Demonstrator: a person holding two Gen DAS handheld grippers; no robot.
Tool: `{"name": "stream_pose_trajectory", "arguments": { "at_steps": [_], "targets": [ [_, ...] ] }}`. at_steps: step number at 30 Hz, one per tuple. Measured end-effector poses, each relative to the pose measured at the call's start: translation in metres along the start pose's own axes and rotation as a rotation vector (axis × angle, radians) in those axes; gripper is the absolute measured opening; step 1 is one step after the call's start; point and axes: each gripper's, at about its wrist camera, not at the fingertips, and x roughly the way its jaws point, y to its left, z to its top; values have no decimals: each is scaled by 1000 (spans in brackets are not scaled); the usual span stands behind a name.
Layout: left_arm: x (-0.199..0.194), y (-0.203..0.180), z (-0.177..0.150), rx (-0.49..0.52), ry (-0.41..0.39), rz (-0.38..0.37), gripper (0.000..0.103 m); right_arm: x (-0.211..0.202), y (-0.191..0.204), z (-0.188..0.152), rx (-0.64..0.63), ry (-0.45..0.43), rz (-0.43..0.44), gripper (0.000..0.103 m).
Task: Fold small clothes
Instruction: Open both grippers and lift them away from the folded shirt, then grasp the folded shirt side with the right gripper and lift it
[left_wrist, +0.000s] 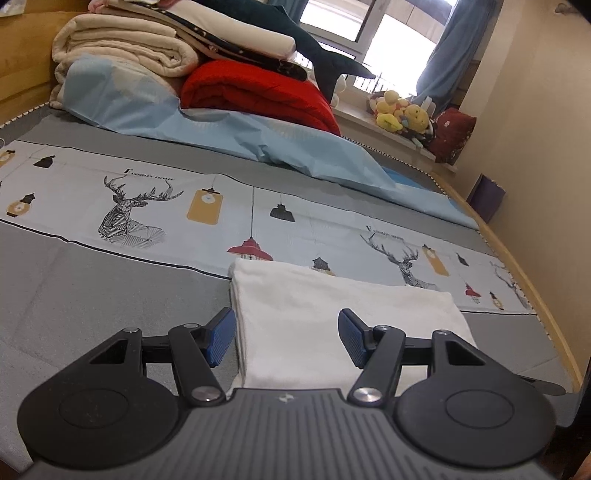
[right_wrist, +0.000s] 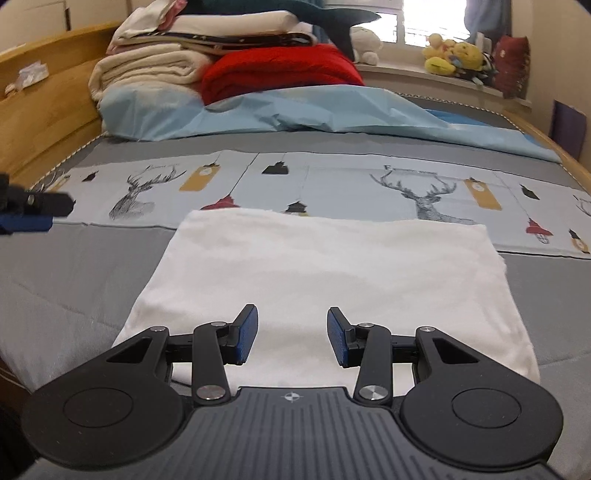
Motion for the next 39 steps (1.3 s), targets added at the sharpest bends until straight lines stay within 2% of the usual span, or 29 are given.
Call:
{"name": "stream_pose_trajectory", "arguments": {
  "at_steps": [12, 14, 16, 17, 24, 30, 35, 39],
  "targets": [
    [6, 3, 2, 1, 7, 28, 68, 17, 28, 1, -33, 36, 75, 43],
    [7, 5, 2, -9, 17, 29, 68, 18, 34, 0, -56, 40, 97, 34],
    [7, 8, 3, -16, 15, 36, 68, 19, 43, 0, -96, 32, 113, 16],
    [8, 9, 4, -21, 16, 37, 68, 19, 48, 0, -116, 27, 119, 16],
    [13, 26, 8, -88, 40, 56, 68, 31, 77, -8, -228, 47, 171, 17],
    [15, 36, 10, -129, 55, 64, 68, 47, 111, -18, -351, 71, 232, 30],
    [15, 47, 9, -162, 70, 75, 68, 67, 136, -25, -391, 106, 273, 34],
    [15, 55, 8, -178, 80, 81, 68, 86, 157, -35, -462, 142, 277, 40]
  ]
}}
